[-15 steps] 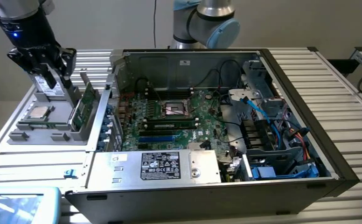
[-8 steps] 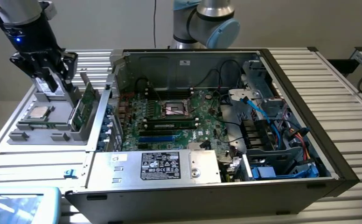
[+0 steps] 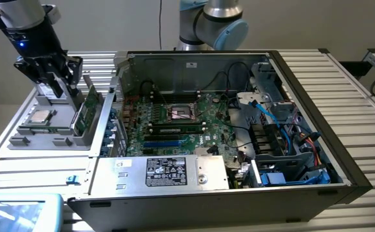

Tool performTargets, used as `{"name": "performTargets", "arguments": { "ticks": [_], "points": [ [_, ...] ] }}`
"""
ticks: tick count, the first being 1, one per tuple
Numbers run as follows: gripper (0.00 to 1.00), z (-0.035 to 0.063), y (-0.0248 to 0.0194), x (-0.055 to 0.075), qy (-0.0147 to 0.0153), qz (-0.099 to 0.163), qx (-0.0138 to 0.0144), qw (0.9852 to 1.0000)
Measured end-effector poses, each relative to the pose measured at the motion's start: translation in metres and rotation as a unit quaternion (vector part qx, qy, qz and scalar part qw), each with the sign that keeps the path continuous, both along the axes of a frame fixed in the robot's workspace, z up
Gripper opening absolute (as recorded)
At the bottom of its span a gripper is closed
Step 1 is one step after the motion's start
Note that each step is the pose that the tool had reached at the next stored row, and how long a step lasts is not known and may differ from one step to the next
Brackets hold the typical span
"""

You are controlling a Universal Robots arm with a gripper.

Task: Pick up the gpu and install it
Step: 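Pick up the gpu and move the gpu toward the slot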

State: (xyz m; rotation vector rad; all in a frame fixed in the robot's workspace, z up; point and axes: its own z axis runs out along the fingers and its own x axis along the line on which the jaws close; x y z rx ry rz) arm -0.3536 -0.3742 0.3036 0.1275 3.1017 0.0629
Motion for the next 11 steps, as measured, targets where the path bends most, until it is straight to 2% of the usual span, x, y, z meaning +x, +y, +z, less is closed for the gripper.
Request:
{"name": "performTargets", "arguments": {
  "ticks": [2, 4, 7, 9, 11],
  "points": [
    [0.44, -0.0019, 0.0000, 0.000, -0.0031, 0.000, 0.0000, 1.0000],
    [0.44, -0.0045, 0.0000, 0.000, -0.0043, 0.000, 0.0008, 1.0000],
    [0.44, -0.0078, -0.0016, 0.000, -0.0044, 0.000, 0.0086, 1.0000],
    [0.44, -0.0108, -0.0028, 0.000, -0.0050, 0.000, 0.0105, 0.9999],
    [0.44, -0.0143, -0.0031, 0.000, -0.0053, 0.000, 0.0107, 0.9999]
  ]
}}
